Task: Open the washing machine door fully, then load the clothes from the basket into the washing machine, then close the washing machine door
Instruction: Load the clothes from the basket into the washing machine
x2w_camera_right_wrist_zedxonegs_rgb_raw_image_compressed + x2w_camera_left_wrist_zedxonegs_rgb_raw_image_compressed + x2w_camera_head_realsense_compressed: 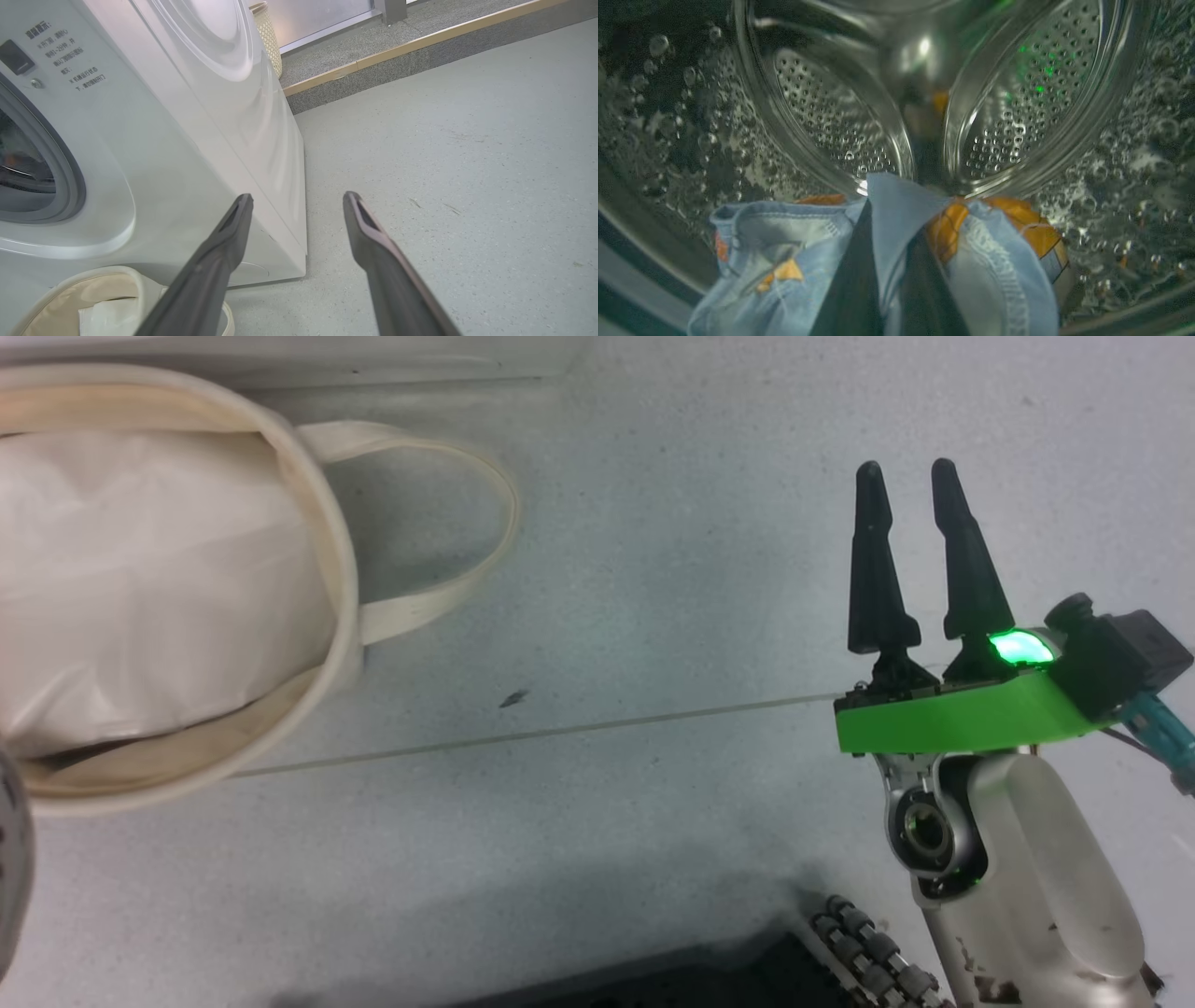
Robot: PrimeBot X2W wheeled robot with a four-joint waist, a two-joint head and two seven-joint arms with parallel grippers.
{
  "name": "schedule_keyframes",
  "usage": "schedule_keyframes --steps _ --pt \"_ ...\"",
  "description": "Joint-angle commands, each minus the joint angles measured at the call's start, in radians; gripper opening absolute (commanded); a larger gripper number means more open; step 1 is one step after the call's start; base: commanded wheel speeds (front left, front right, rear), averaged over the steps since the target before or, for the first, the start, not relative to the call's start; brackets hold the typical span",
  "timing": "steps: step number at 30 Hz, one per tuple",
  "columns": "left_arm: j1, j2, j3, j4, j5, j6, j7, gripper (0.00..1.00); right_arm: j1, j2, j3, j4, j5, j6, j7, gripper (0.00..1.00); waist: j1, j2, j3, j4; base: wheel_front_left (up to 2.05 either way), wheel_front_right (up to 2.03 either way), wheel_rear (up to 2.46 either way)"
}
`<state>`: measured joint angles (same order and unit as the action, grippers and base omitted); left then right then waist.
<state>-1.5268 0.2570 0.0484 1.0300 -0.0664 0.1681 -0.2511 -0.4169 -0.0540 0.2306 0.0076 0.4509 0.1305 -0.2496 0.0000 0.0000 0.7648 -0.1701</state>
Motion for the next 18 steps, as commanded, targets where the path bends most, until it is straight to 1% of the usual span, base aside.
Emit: schedule_keyframes --steps 1,5,8,10,12,14,15,16,18 --pt "-0.036 0.061 0.008 -0.103 0.002 0.011 -0.010 0.00 0.007 0.004 0.022 -0.038 0.010 0.000 -0.012 1.00 0.0000 0.0000 0.026 -0.019 0.00 0.00 0.00" --pt "-0.058 0.075 0.014 -0.232 0.008 0.012 -0.010 0.00 0.000 0.004 0.017 -0.051 0.016 0.000 -0.012 1.00 0.0000 0.0000 0.066 -0.037 0.00 0.00 0.00" --pt "-0.068 0.072 0.031 -0.267 -0.004 0.012 -0.010 0.00 -0.003 0.004 0.021 -0.053 0.018 0.000 -0.012 1.00 0.0000 0.0000 0.084 -0.045 0.00 0.00 0.00" --pt "-0.073 0.068 0.041 -0.262 -0.009 0.014 -0.011 0.00 -0.006 0.004 0.026 -0.054 0.018 0.000 -0.012 1.00 0.0000 0.0000 0.098 -0.051 0.00 0.00 0.00" --pt "-0.086 0.066 0.028 -0.222 0.003 0.011 -0.011 0.00 -0.007 0.004 0.025 -0.056 0.017 0.000 -0.012 1.00 0.0000 0.0000 0.113 -0.050 0.00 0.00 0.00" --pt "-0.112 0.062 0.014 -0.185 0.018 0.018 -0.011 0.00 -0.012 0.004 0.025 -0.060 0.010 0.000 -0.012 1.00 0.0000 0.0000 0.132 -0.045 0.00 0.00 0.00" --pt "-0.127 0.061 0.011 -0.171 0.022 0.025 -0.011 0.41 -0.016 0.004 0.024 -0.063 0.008 0.000 -0.012 1.00 0.0000 0.0000 0.141 -0.043 0.00 0.00 0.00" --pt "-0.141 0.060 0.012 -0.160 0.023 0.035 -0.011 1.00 -0.020 0.004 0.022 -0.065 0.006 0.000 -0.012 1.00 0.0000 0.0000 0.149 -0.041 0.00 0.00 0.00" --pt "-0.156 0.058 0.006 -0.157 0.030 0.044 -0.011 1.00 -0.025 0.004 0.017 -0.069 0.005 0.000 -0.012 1.00 0.0000 0.0000 0.154 -0.037 0.00 0.00 0.00"
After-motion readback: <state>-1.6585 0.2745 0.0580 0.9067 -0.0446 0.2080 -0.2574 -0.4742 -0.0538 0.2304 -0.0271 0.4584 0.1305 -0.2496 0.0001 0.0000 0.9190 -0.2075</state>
